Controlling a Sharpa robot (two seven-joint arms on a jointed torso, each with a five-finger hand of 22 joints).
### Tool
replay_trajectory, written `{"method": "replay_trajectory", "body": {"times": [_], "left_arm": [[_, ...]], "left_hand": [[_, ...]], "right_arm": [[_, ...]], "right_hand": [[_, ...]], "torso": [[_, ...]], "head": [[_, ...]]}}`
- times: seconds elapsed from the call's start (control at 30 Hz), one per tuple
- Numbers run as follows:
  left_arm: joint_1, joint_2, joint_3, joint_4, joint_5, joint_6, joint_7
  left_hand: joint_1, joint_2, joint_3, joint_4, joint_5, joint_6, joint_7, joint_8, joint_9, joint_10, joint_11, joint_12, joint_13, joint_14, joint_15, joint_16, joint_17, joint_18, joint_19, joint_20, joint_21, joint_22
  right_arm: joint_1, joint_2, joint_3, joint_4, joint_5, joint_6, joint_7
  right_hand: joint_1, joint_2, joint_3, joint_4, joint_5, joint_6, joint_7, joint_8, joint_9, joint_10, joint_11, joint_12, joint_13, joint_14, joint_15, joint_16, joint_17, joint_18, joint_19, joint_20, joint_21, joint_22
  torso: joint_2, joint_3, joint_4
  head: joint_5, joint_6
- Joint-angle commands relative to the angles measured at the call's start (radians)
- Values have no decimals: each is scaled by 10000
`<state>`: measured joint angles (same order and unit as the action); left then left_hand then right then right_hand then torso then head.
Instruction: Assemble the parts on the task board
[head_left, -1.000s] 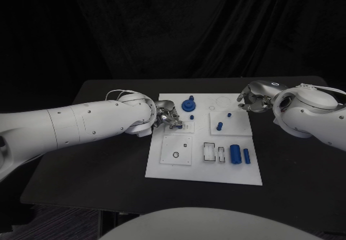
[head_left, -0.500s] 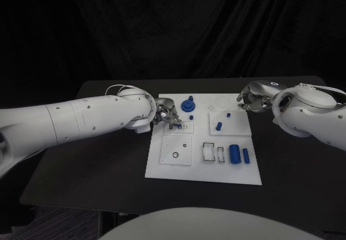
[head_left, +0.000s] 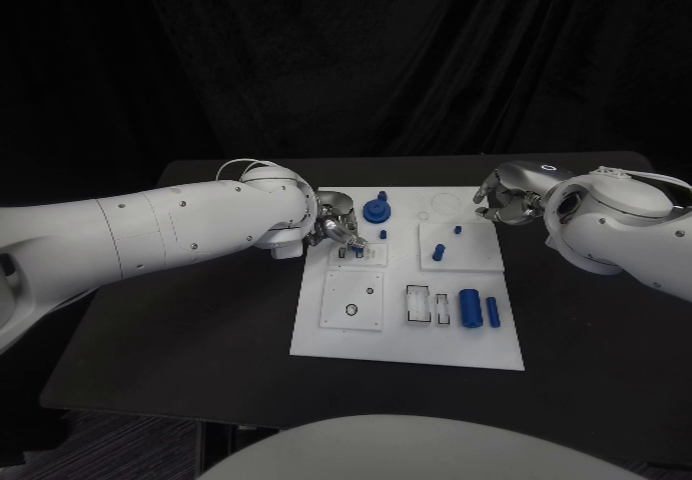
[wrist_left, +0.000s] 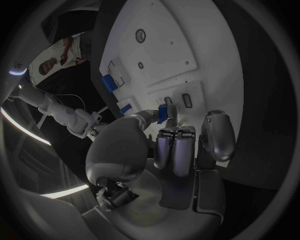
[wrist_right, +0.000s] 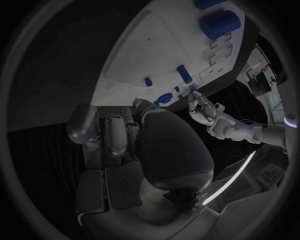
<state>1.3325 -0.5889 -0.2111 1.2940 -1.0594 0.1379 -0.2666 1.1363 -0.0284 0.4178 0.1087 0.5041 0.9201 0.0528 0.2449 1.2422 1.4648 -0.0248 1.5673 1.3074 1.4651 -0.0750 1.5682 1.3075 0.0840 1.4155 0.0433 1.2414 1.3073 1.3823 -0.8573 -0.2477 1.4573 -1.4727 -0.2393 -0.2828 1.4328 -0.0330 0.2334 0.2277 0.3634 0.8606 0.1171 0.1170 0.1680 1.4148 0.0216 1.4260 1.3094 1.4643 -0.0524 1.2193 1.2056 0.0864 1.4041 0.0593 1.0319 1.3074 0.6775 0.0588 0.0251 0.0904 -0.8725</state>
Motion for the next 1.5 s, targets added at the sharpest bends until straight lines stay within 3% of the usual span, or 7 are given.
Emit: {"method": "replay_trajectory", "body": {"times": [0.03,0.8,1.03,1.13,1.4,1.47,1.5], "left_arm": [[39,35,5,-8,44,557,14],[32,180,3,-84,44,533,-567],[21,235,3,-148,44,493,-550],[16,249,3,-164,44,473,-530],[4,251,3,-161,44,499,-513],[0,243,3,-138,44,517,-515],[-2,238,3,-126,44,524,-515]], "left_hand": [[-42,17,541,-535,-98,-44,-17,22,3,1060,39,35,2634,1057,42,26,2633,-74,6,-28,-45,1614],[-219,164,715,-582,-573,-45,4,-1,1,1060,57,35,2634,1057,57,26,2633,-73,3,-13,-55,1615],[-254,189,740,-584,-668,-56,9,-9,2,1060,62,35,2634,1057,62,26,2633,-71,-4,-10,-68,1611],[-355,236,766,-568,-994,-81,23,-31,0,1060,76,35,2634,1057,75,26,2633,-66,-21,3,-100,1604],[-425,279,778,-561,-1252,-93,31,-54,-12,1060,86,35,2634,1057,85,26,2633,-62,-33,13,-122,1599],[-480,297,759,-553,-1530,-90,33,-73,-29,1060,91,35,2634,1057,91,26,2633,-60,-39,20,-133,1596],[-570,326,704,-494,-1887,-76,38,-95,-53,1060,97,35,2634,1057,99,26,2633,-63,-37,29,-131,1598]], "right_arm": [[-23,8,7,-7,-34,111,-164],[-24,33,7,-9,9,213,-160],[-24,40,7,-7,100,228,-163],[-25,33,7,-8,116,243,-173],[-27,45,7,-19,127,295,-196],[-30,50,7,-22,128,297,-199],[-32,50,7,-22,128,298,-201]], "right_hand": [[11,-63,72,19,69,-22,79,-53,-13,-79,9,-70,620,-2,66,-39,-16,148,-77,25,-74,1210],[-1,-61,84,18,68,-20,81,-55,-16,-99,12,-87,600,-20,69,-87,-64,158,-95,28,-134,1196],[-1,-59,91,15,70,-20,82,-56,-17,-125,14,-110,571,-31,71,-114,-90,169,-117,29,-202,1178],[-1,-59,91,15,70,-20,82,-56,-17,-125,14,-110,571,-31,71,-114,-90,169,-117,29,-202,1178],[-2,-57,100,12,71,-22,85,-58,-19,-134,18,-117,564,-41,74,-136,-111,178,-135,31,-257,1165],[-2,-57,100,12,71,-22,85,-58,-19,-134,18,-117,564,-41,74,-136,-111,178,-135,31,-257,1165],[-3,-57,104,10,72,-23,87,-59,-20,-143,20,-124,556,-49,76,-154,-128,184,-147,32,-291,1156]], "torso": [[11,-10,13],[4,-14,9],[1,-1,3],[4,0,9],[1,-11,4],[2,-15,2],[0,-16,0]], "head": [[-30,-2],[-5,-2],[-7,-2],[-7,-2],[23,-2],[31,-2],[30,-2]]}}
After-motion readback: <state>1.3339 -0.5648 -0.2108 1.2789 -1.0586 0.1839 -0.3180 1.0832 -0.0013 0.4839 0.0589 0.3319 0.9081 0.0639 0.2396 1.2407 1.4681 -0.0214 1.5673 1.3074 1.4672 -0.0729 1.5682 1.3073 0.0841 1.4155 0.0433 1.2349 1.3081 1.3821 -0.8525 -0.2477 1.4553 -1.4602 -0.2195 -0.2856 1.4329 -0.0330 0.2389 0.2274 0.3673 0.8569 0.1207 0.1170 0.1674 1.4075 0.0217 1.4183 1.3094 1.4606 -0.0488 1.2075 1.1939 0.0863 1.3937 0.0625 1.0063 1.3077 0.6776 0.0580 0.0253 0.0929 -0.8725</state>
